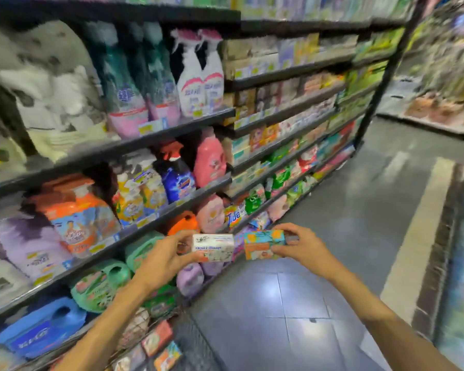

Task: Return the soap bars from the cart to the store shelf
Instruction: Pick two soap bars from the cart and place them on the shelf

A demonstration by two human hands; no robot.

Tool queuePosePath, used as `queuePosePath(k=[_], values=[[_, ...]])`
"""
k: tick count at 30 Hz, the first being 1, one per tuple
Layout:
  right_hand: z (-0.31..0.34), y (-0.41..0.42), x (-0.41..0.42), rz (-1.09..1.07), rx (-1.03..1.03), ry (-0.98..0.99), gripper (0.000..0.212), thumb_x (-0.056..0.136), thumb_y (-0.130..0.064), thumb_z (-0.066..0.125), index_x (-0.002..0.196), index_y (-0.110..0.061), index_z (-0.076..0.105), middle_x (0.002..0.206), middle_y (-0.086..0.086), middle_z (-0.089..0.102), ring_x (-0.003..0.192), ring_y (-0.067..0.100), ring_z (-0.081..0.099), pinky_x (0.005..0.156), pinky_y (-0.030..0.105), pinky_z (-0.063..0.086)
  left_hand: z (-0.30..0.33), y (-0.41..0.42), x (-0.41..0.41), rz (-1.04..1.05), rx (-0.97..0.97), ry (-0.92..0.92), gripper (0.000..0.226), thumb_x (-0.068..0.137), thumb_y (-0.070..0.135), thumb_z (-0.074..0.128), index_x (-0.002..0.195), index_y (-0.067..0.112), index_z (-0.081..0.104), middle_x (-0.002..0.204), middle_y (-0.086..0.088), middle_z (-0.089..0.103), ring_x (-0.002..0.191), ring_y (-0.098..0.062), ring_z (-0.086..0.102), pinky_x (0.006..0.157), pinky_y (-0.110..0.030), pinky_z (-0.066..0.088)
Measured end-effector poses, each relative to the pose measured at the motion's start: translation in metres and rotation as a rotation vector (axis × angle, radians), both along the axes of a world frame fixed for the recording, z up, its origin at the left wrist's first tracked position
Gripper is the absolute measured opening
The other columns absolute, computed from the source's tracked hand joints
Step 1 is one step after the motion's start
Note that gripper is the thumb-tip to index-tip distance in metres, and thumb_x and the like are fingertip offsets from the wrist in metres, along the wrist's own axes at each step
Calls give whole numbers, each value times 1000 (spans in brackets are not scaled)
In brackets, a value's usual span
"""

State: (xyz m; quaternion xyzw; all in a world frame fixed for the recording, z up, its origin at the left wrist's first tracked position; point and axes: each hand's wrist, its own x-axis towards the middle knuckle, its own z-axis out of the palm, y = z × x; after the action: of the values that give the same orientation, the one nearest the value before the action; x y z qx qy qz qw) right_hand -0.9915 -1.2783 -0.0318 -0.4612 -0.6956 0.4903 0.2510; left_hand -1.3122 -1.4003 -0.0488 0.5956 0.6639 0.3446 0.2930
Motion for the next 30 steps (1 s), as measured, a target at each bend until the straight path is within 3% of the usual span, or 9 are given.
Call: queuePosePath(k=[3,7,11,17,21,30], values=[[18,26,59,-74,31,22,41,76,4,79,110,-16,65,92,0,69,66,-5,66,62,11,50,17,52,50,-61,54,11,42,80,37,82,117,30,65,105,12,74,95,-10,70,85,-41,56],[36,71,140,-150,90,35,40,75,5,79,104,-18,65,90,-2,69,66,-6,65,63,11,50,37,123,127,-176,79,-3,36,80,36,80,112,30,64,98,24,71,88,3,67,80,-35,57],[49,122,217,-207,122,35,39,74,5,80,107,-11,66,93,2,71,73,-2,66,66,14,51,44,193,192,-255,100,1,48,78,59,75,117,35,62,105,19,72,94,-4,69,85,-38,56],[66,189,307,-277,155,56,39,75,3,80,110,-11,67,102,7,72,79,-1,67,69,16,52,61,287,273,-328,89,-70,54,74,56,80,120,33,63,110,15,74,102,-9,70,92,-45,54],[67,237,349,-321,174,71,38,77,0,80,111,-11,67,103,6,74,85,2,69,71,17,52,73,351,316,-329,106,-101,43,79,33,84,117,27,65,107,13,75,99,-8,71,91,-39,55],[57,411,414,-412,210,74,39,72,-2,84,105,-17,70,99,5,75,94,16,70,81,26,57,74,535,379,-428,166,-94,38,82,28,81,116,32,66,105,18,74,98,-2,70,82,-20,54]])
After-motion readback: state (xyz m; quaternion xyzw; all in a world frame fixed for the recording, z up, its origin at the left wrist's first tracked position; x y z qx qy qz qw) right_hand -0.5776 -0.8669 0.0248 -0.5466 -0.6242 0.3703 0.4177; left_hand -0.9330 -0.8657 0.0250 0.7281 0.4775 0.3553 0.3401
